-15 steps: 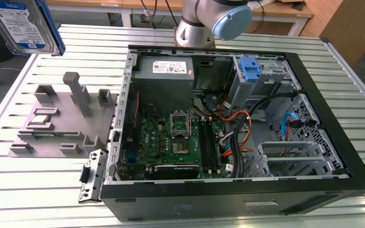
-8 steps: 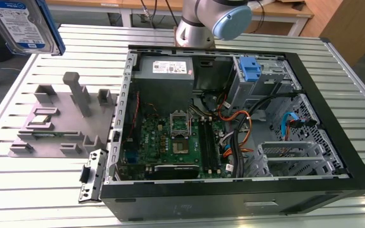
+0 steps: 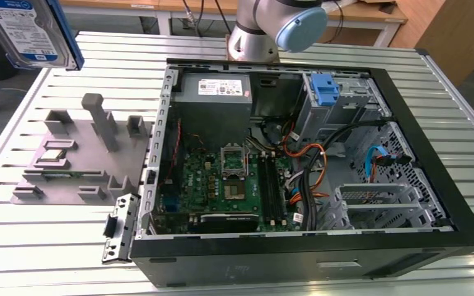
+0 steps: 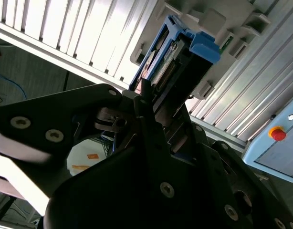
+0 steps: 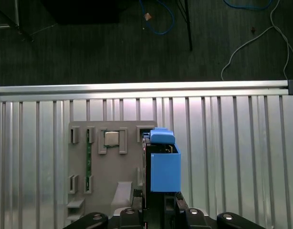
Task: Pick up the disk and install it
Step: 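Pick up the disk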
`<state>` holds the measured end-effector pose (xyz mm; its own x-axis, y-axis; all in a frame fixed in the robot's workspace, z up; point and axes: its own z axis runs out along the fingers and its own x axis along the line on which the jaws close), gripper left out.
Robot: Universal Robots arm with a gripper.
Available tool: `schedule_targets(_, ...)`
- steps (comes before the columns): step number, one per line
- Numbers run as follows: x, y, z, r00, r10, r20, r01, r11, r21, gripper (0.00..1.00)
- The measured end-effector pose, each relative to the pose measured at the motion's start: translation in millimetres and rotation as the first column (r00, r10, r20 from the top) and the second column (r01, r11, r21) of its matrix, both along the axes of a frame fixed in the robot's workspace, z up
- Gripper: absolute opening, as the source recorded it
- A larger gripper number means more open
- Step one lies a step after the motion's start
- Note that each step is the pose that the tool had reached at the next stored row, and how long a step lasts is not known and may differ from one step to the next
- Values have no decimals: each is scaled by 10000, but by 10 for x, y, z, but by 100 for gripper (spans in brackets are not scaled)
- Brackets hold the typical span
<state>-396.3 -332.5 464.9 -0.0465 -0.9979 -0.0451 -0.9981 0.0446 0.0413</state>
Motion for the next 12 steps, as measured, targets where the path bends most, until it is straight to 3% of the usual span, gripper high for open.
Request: schedule_targets(12, 0, 0, 20, 10000, 0, 0, 0, 10000, 13, 35)
